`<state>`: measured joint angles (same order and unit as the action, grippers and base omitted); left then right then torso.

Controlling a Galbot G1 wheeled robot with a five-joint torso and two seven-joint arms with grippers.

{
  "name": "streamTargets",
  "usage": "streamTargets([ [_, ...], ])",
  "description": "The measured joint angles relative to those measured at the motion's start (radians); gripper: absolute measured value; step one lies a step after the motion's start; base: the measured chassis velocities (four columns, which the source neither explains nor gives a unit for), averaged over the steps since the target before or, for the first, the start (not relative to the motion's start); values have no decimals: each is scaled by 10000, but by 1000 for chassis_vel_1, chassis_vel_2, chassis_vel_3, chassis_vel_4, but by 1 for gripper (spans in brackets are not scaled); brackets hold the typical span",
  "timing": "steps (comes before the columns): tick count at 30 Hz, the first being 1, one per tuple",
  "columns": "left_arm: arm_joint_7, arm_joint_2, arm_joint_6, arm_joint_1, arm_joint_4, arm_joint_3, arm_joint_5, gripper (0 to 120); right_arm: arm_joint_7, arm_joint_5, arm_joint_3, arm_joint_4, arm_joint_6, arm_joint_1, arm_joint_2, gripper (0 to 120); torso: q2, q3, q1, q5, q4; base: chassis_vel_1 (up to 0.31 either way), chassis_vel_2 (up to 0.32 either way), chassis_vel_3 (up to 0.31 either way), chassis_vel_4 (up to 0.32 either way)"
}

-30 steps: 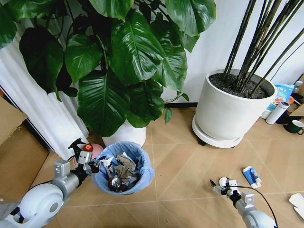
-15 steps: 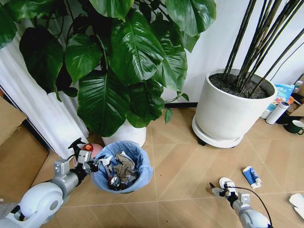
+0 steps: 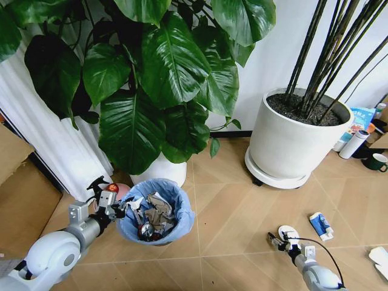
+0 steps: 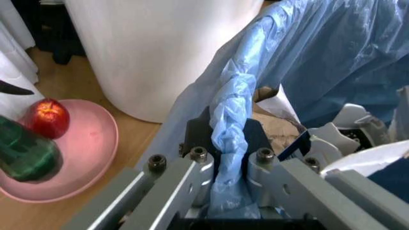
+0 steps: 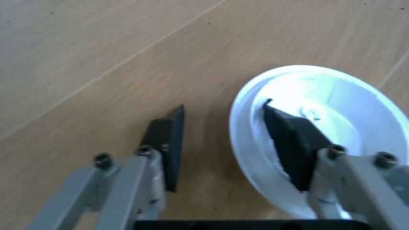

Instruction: Pick up the trash bin and place the garbage on the floor into it.

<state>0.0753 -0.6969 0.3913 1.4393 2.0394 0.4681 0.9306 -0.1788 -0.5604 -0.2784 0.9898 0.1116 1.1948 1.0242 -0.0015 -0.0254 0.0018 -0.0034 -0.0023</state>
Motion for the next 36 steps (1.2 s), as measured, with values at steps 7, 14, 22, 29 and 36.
streamTargets([
  [7, 5, -49, 1, -60, -24, -52, 0, 1, 3, 63, -94, 113, -72, 279, -271, 17, 0, 0, 0, 3, 2, 0, 0, 0, 0],
  [14, 6, -116, 1, -61, -26, -125, -20, 1, 5, 62, -269, 277, -120, 581, -383, 0, 0, 0, 0, 3, 0, 0, 0, 0, 0],
  [22, 0, -74, -1, -76, 84, -99, 26, 1, 1, -126, -447, 802, -163, 935, -487, 0, 0, -2, 0, 10, -2, 0, 0, 0, 0],
  [29, -22, 23, -7, -128, 156, -193, 90, 1, -102, -319, -778, 1323, -116, 1238, -666, 0, 0, -1, 0, 4, 0, 0, 0, 0, 0],
  [36, -22, 146, -10, -200, 225, -331, 254, 1, -494, -411, -1169, 2171, 185, 1739, -843, 0, 0, -2, 1, 8, -2, 0, 0, 0, 0],
])
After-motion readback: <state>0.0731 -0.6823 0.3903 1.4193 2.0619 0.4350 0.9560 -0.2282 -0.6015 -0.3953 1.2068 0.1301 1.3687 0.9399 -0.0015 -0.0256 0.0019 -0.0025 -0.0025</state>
